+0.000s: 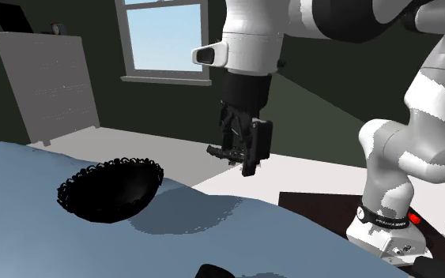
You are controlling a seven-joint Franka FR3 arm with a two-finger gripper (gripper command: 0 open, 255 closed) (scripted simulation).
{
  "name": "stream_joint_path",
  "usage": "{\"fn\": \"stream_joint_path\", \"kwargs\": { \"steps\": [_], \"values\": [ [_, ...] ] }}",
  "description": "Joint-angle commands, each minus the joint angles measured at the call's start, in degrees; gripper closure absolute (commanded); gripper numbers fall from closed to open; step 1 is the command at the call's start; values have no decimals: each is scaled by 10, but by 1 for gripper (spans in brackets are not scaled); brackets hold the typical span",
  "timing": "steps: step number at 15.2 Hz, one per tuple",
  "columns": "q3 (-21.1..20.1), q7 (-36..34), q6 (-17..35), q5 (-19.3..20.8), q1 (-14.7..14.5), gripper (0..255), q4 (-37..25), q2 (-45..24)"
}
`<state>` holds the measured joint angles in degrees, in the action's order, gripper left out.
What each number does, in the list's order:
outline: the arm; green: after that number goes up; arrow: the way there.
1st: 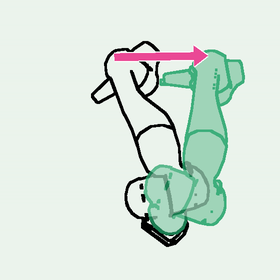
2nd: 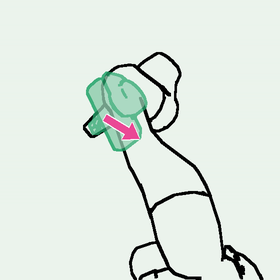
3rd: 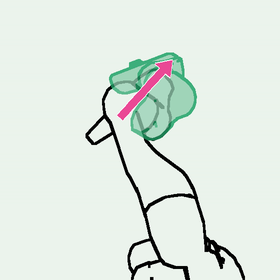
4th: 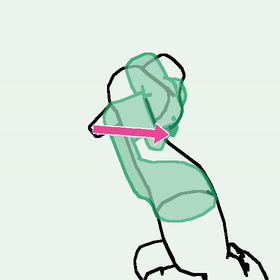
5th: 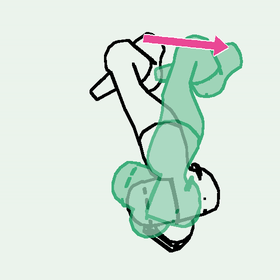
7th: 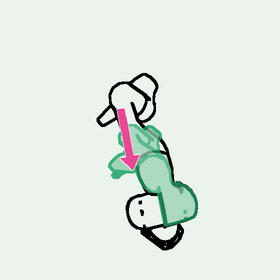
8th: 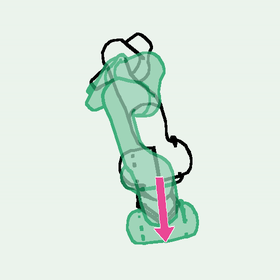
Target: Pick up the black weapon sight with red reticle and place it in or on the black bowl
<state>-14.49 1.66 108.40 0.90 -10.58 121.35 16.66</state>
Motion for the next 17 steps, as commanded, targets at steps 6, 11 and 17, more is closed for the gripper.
{"fn": "stream_joint_path", "kwargs": {
  "steps": [6,11,17],
  "values": [
    [-46,9,13,12,-35,0,-86,-113],
    [-77,13,15,31,-63,0,-152,-194],
    [-88,13,35,44,-77,0,-164,-233]
  ]
}}
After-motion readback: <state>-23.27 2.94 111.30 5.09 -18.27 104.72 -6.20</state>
